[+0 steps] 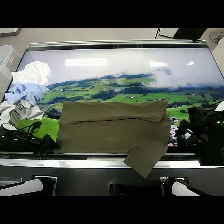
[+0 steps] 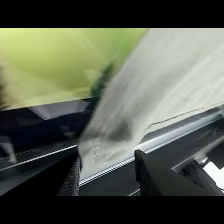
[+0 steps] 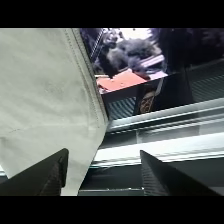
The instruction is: Fold the clothes and pants, and hang the long-sleeved shirts on hangers.
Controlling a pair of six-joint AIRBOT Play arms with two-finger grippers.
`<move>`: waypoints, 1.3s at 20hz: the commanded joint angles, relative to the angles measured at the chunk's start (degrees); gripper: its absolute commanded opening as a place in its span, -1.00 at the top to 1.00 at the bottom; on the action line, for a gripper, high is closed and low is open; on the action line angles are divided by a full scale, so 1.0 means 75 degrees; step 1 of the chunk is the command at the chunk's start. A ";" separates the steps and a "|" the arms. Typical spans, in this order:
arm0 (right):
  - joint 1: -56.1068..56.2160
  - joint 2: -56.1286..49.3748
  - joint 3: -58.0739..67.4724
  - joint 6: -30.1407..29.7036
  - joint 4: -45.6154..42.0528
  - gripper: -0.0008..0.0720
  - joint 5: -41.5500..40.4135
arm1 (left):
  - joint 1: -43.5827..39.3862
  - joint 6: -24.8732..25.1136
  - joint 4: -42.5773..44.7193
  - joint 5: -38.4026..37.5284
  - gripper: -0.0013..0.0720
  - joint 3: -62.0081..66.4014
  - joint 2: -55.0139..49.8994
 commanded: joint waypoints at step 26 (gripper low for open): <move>0.0621 0.0341 -0.0836 -0.1078 0.2739 0.88 -0.1594 | -0.0475 -0.0632 -0.1766 0.0717 0.90 0.1268 0.0714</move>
